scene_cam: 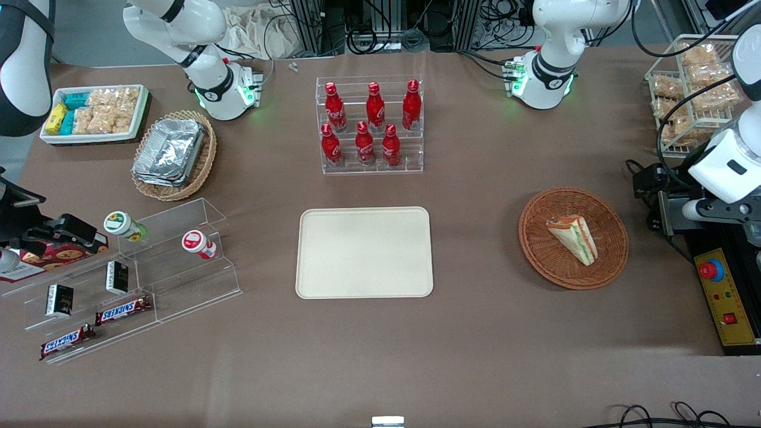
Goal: Place sandwich from basket to tray
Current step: 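Lower the open left gripper over the wrapped sandwich in the basket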
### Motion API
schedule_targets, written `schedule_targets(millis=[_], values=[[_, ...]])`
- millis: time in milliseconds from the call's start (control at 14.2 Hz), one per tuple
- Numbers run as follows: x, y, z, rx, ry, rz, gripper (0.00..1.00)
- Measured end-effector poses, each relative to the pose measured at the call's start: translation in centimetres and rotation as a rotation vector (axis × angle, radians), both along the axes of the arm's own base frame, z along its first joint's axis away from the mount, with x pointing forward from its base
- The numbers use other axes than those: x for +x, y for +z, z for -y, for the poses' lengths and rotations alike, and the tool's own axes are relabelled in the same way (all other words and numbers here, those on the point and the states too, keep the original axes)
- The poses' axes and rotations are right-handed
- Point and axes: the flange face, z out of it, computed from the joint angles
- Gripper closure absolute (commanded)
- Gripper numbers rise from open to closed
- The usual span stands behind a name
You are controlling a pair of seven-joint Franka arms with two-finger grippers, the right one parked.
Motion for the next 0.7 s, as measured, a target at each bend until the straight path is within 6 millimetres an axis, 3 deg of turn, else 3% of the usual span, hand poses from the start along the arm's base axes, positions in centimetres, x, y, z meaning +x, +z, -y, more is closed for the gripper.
schedule_targets(millis=[422,703], values=[[0.3,-1.0,0.4,0.0,-0.003,-0.024,0.0],[0.1,-5.3,0.8,0.014,0.092,-0.106,0.0]])
